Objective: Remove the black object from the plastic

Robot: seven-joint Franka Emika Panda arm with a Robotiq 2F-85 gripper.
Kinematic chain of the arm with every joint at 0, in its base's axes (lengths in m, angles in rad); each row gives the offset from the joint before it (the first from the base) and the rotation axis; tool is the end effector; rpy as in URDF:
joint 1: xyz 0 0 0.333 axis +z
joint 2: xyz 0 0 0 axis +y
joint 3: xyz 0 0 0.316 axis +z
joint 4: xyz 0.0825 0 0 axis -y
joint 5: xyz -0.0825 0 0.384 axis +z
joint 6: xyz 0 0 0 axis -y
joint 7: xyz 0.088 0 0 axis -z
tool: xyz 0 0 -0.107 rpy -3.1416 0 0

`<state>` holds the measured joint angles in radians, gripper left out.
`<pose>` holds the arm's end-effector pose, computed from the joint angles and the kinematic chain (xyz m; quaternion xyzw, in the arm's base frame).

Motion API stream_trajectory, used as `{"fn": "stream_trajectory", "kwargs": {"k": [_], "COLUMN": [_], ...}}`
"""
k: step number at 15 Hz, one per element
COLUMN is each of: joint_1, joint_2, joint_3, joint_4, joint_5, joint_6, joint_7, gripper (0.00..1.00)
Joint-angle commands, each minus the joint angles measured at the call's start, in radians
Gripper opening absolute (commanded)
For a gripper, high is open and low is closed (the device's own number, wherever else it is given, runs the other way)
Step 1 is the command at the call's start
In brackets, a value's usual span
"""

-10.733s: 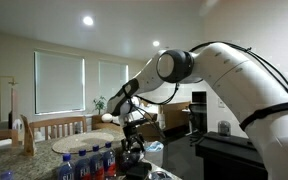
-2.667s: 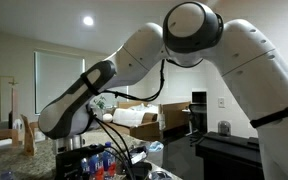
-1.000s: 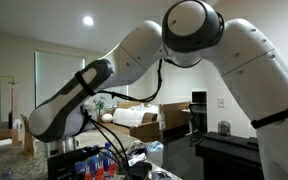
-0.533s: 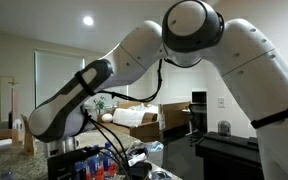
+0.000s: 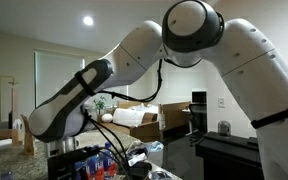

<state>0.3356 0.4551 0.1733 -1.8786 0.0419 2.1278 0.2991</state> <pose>0.5362 0.2958 0.2561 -0.9897 -0.0865 0.1134 0.0115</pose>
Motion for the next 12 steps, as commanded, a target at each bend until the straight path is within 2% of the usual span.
{"fn": "stream_trajectory", "kwargs": {"k": [1,12], "joint_1": [0.004,-0.003], "joint_2": [-0.015,0.001], "joint_3": [-0.005,-0.004], "joint_4": [-0.014,0.003], "joint_5": [-0.020,-0.008], "joint_6": [-0.010,-0.003], "joint_7": [0.010,0.002], "gripper": [1.00,1.00]}}
